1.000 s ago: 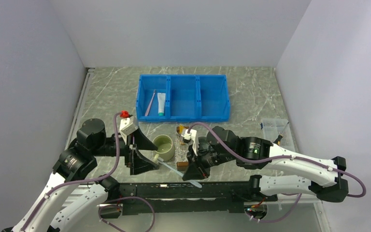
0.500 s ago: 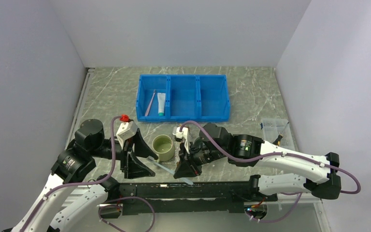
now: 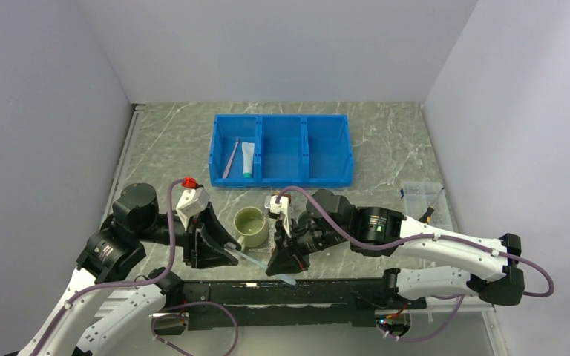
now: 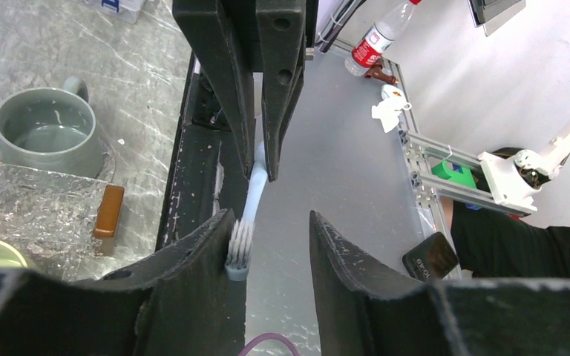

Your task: Prepare toiletry sets of a toothbrush and toothpaste on the tray

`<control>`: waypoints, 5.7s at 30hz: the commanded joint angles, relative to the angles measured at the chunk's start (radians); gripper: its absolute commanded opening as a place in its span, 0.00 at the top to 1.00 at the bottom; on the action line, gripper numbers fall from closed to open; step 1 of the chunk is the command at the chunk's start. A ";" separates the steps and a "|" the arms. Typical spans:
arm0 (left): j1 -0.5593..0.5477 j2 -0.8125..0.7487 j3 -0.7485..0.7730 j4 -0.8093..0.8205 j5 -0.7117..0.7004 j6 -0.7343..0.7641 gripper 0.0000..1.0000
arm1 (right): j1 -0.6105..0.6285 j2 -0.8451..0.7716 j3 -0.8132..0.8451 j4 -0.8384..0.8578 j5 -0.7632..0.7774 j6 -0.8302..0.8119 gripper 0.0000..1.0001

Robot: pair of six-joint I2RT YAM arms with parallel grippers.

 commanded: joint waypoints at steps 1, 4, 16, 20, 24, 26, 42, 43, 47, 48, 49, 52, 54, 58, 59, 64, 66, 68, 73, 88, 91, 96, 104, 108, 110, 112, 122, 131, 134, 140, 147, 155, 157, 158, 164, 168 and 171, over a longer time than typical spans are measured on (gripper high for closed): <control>0.003 0.004 0.040 -0.007 0.013 0.021 0.57 | 0.003 -0.024 0.023 0.048 -0.012 -0.003 1.00; 0.003 0.007 0.037 -0.003 0.012 0.022 0.69 | 0.002 -0.030 0.017 0.050 -0.012 -0.004 1.00; 0.004 0.064 0.038 0.013 -0.075 0.008 1.00 | 0.003 -0.063 0.003 -0.006 0.089 0.009 0.56; 0.003 0.095 0.056 -0.017 -0.140 0.023 1.00 | 0.003 -0.119 0.013 -0.080 0.248 0.031 0.42; 0.001 0.129 0.077 -0.040 -0.259 0.023 1.00 | 0.003 -0.180 0.027 -0.156 0.438 0.060 0.38; -0.002 0.151 0.095 -0.056 -0.335 0.025 1.00 | 0.003 -0.200 0.033 -0.201 0.562 0.088 0.37; -0.347 0.448 0.329 -0.222 -1.039 -0.030 1.00 | 0.002 -0.279 -0.081 -0.286 0.808 0.182 0.36; -0.359 0.471 0.337 -0.234 -1.067 -0.032 1.00 | 0.003 -0.279 -0.088 -0.287 0.809 0.183 0.36; -0.389 0.565 0.388 -0.272 -1.172 -0.035 1.00 | 0.002 -0.280 -0.113 -0.282 0.806 0.187 0.36; -0.392 0.577 0.394 -0.269 -1.181 -0.034 1.00 | 0.002 -0.281 -0.118 -0.282 0.806 0.188 0.36; -0.393 0.597 0.399 -0.265 -1.188 -0.032 1.00 | 0.002 -0.284 -0.120 -0.282 0.805 0.189 0.35; -0.393 0.642 0.417 -0.264 -1.204 -0.029 1.00 | 0.003 -0.293 -0.130 -0.286 0.804 0.192 0.35; -0.393 0.673 0.434 -0.268 -1.201 -0.024 1.00 | 0.002 -0.305 -0.138 -0.287 0.804 0.193 0.35; -0.393 0.726 0.462 -0.267 -1.190 -0.020 1.00 | 0.001 -0.330 -0.161 -0.288 0.804 0.198 0.35; -0.393 0.736 0.469 -0.266 -1.187 -0.019 1.00 | 0.003 -0.334 -0.164 -0.290 0.805 0.199 0.35; -0.395 0.779 0.511 -0.268 -1.168 -0.016 1.00 | 0.002 -0.353 -0.175 -0.306 0.812 0.206 0.35; -0.398 0.788 0.525 -0.277 -1.160 -0.017 1.00 | 0.002 -0.365 -0.181 -0.309 0.815 0.206 0.35; -0.403 0.792 0.539 -0.285 -1.152 -0.016 1.00 | 0.003 -0.374 -0.184 -0.311 0.818 0.207 0.35; -0.427 0.792 0.577 -0.327 -1.154 -0.016 1.00 | 0.002 -0.386 -0.192 -0.313 0.822 0.206 0.35; -0.455 0.823 0.552 -0.346 -1.172 -0.025 1.00 | 0.002 -0.368 -0.207 -0.297 0.818 0.206 0.35; -0.455 0.836 0.547 -0.339 -1.170 -0.023 1.00 | 0.003 -0.368 -0.213 -0.294 0.815 0.210 0.35; -0.455 0.864 0.537 -0.328 -1.181 -0.016 1.00 | 0.002 -0.368 -0.217 -0.293 0.816 0.214 0.35; -0.454 0.912 0.535 -0.311 -1.192 -0.005 1.00 | 0.002 -0.364 -0.231 -0.289 0.814 0.220 0.35; -0.453 0.930 0.536 -0.301 -1.185 -0.003 1.00 | 0.002 -0.367 -0.233 -0.297 0.815 0.225 0.35; -0.453 0.938 0.539 -0.300 -1.182 -0.002 1.00 | 0.003 -0.373 -0.237 -0.297 0.815 0.227 0.35; -0.454 0.942 0.540 -0.295 -1.181 -0.001 1.00 | 0.002 -0.378 -0.241 -0.298 0.815 0.231 0.35; -0.454 0.967 0.553 -0.290 -1.169 -0.002 1.00 | 0.002 -0.389 -0.250 -0.301 0.814 0.239 0.35; -0.453 0.978 0.559 -0.284 -1.155 -0.004 1.00 | 0.003 -0.398 -0.254 -0.306 0.817 0.239 0.34; -0.453 0.982 0.563 -0.282 -1.147 -0.004 1.00 | 0.002 -0.399 -0.254 -0.308 0.818 0.238 0.34; -0.453 0.997 0.572 -0.293 -1.147 0.001 1.00 | 0.003 -0.399 -0.251 -0.311 0.819 0.235 0.34; -0.453 1.016 0.574 -0.296 -1.143 0.005 1.00 | 0.002 -0.392 -0.250 -0.312 0.824 0.232 0.34; -0.453 1.038 0.591 -0.304 -1.136 0.009 1.00 | 0.003 -0.392 -0.256 -0.308 0.826 0.231 0.34; -0.453 1.043 0.598 -0.306 -1.136 0.011 0.97 | 0.003 -0.394 -0.257 -0.308 0.827 0.232 0.34; -0.453 1.045 0.600 -0.306 -1.135 0.013 0.91 | 0.002 -0.393 -0.258 -0.309 0.829 0.234 0.34; -0.454 1.057 0.614 -0.304 -1.129 0.017 0.82 | 0.001 -0.405 -0.260 -0.317 0.834 0.239 0.34; -0.453 1.066 0.624 -0.305 -1.128 0.018 0.80 | 0.002 -0.409 -0.259 -0.321 0.835 0.239 0.34; -0.453 1.072 0.632 -0.305 -1.127 0.019 0.77 | 0.002 -0.412 -0.259 -0.322 0.837 0.242 0.34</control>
